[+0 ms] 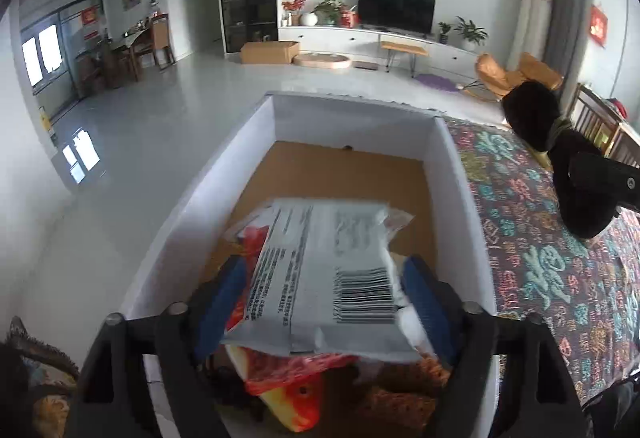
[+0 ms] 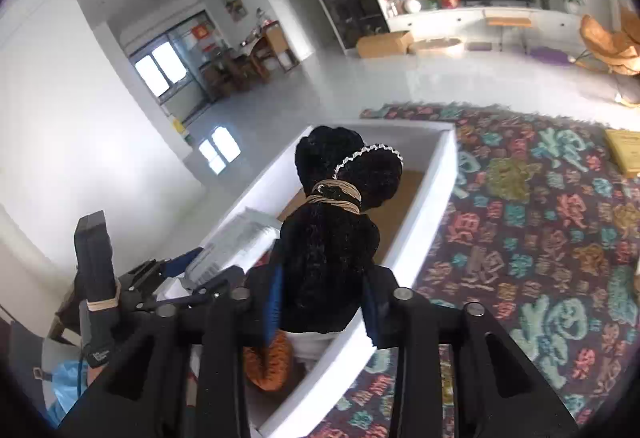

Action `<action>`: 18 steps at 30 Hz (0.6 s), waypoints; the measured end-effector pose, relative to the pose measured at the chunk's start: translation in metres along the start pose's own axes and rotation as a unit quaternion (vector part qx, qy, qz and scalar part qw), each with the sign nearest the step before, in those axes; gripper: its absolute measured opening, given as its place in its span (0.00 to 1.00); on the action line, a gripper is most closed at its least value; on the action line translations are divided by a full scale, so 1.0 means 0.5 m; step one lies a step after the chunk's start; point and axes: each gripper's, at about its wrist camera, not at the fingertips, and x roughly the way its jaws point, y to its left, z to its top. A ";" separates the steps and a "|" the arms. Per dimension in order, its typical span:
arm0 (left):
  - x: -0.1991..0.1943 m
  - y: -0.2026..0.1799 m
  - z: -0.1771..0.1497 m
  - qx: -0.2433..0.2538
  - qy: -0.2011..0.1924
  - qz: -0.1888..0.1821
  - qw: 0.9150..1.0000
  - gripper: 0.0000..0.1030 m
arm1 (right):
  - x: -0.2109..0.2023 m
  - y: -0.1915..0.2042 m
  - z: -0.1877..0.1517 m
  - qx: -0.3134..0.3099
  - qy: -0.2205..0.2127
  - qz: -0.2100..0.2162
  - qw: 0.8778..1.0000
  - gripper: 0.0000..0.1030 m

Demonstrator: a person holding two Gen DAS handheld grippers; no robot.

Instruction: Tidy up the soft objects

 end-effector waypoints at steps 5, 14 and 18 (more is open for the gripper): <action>-0.017 0.017 -0.034 -0.002 -0.033 0.017 0.999 0.93 | 0.086 0.016 -0.045 -0.007 0.036 -0.028 0.999 0.79; -0.097 -0.025 -0.046 -0.024 -0.080 0.096 0.992 1.00 | 0.028 0.059 -0.070 -0.060 0.023 -0.113 0.992 0.81; -0.097 -0.010 -0.065 -0.052 -0.054 0.082 0.994 1.00 | 0.018 0.073 -0.078 -0.075 0.034 -0.158 0.984 0.81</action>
